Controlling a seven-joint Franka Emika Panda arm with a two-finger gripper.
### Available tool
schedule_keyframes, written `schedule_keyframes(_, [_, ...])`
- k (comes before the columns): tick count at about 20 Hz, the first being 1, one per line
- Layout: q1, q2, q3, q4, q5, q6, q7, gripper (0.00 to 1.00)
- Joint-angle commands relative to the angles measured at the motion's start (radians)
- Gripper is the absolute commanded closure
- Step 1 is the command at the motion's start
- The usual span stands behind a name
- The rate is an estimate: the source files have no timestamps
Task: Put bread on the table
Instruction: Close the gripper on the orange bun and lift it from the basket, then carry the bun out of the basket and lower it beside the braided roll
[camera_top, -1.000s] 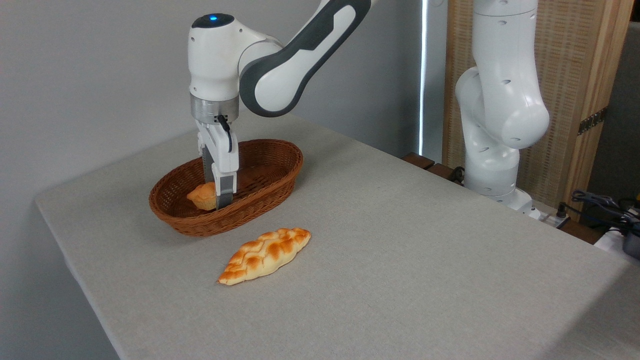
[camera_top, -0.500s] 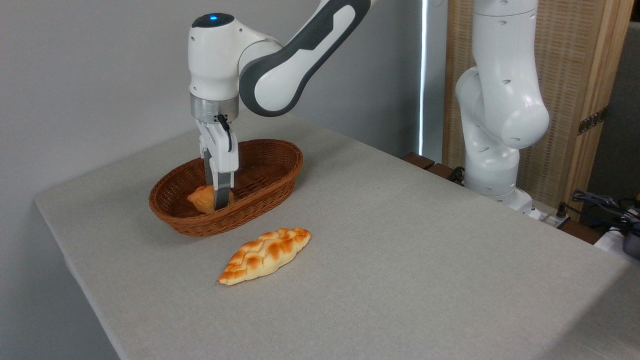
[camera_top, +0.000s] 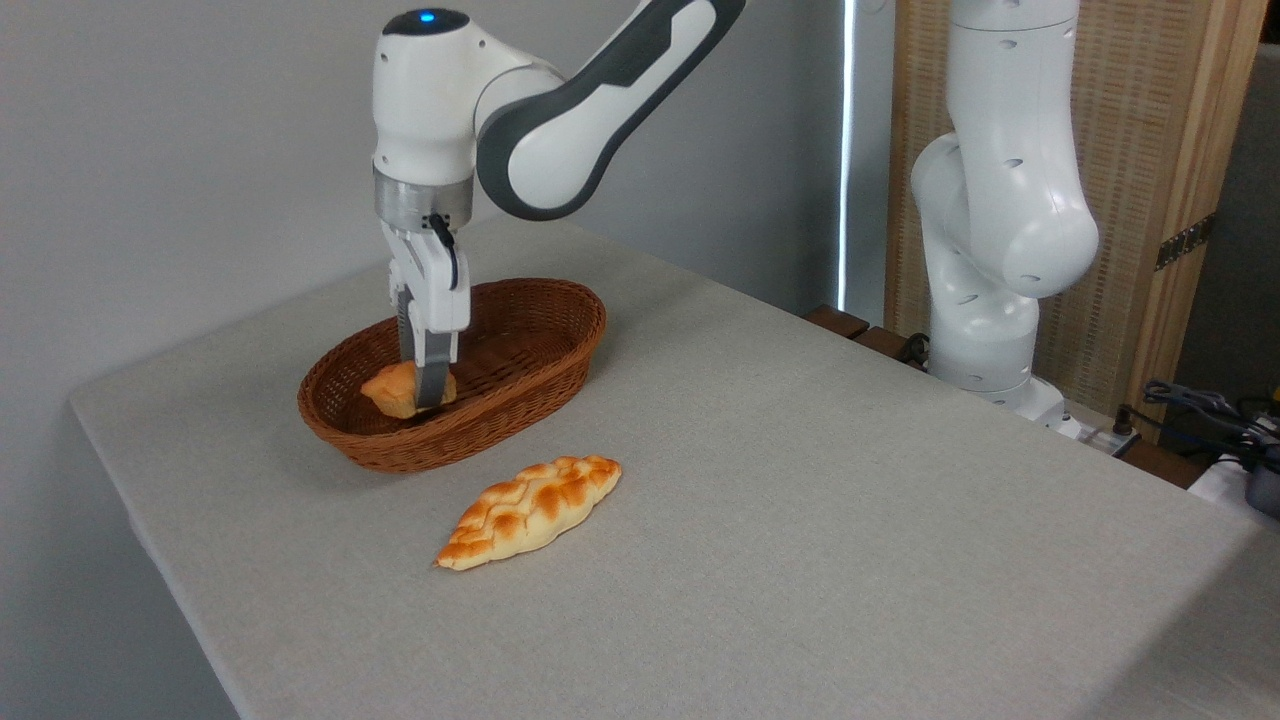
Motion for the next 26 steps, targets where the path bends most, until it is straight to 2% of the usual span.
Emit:
schedule_keyframes(1, [-0.001,-0.037,0.018,0.022,-0.042,-0.003,-0.016,0.48])
schedule_keyframes(3, [0.006,-0.046,0.021,0.039,-0.058,-0.029,-0.016,0.47])
schedule_keyframes(7, [0.006,-0.060,0.041,0.045,-0.058,-0.053,-0.015,0.45])
schedule_keyframes(13, [0.016,-0.142,0.076,0.047,-0.037,-0.246,0.019,0.44])
schedule_keyframes(15, [0.033,-0.181,0.101,0.055,0.008,-0.340,0.071,0.44])
schedule_keyframes(16, [0.038,-0.199,0.104,0.058,0.013,-0.383,0.100,0.44])
schedule_keyframes(20, [0.145,-0.281,0.104,0.055,0.016,-0.536,0.284,0.43])
schedule_keyframes(21, [0.186,-0.291,0.102,0.053,0.016,-0.574,0.334,0.43])
schedule_keyframes(24, [0.301,-0.305,0.102,0.047,0.017,-0.599,0.479,0.43])
schedule_keyframes(26, [0.354,-0.295,0.104,0.041,0.037,-0.609,0.519,0.43])
